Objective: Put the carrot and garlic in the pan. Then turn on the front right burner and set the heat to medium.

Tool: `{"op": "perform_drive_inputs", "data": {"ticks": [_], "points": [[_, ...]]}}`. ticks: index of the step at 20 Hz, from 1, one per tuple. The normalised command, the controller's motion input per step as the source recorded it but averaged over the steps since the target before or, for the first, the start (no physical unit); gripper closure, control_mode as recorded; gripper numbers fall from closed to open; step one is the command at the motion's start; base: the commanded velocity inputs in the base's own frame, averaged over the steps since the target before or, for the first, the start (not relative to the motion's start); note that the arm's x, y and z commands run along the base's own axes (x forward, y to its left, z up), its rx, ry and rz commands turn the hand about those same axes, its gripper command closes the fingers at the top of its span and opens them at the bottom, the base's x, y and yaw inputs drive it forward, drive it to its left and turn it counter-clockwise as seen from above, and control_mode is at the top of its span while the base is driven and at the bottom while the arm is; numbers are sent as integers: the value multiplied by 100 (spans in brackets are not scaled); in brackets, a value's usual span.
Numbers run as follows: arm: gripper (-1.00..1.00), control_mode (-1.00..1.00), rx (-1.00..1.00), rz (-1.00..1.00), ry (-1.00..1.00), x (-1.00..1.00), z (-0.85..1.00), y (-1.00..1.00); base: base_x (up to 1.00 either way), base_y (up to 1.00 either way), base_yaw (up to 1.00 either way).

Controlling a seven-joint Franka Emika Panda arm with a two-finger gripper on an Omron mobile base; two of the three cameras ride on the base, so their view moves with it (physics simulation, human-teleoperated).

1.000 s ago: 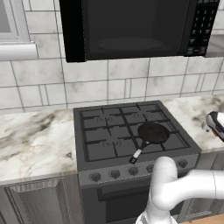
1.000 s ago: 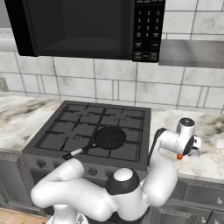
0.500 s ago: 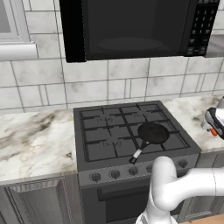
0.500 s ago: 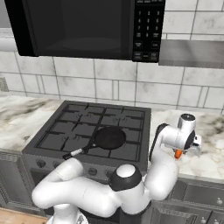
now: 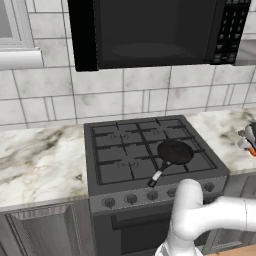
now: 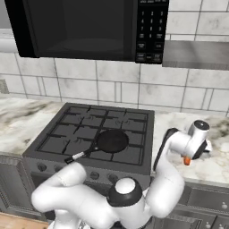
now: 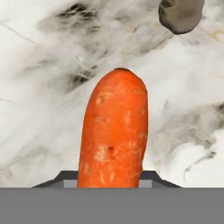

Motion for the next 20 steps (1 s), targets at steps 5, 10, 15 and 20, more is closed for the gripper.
{"op": "perform_drive_inputs", "data": {"ticks": [5, 10, 15, 20], "points": [[100, -100, -15, 33, -51, -73, 0, 50, 0, 0, 0], [100, -100, -26, 35, -48, -51, 0, 75, 0, 0, 0], [100, -100, -20, 34, -35, -14, 18, 78, 0, 0, 0], [100, -100, -13, 31, -11, 0, 40, 53, 0, 0, 0]]}}
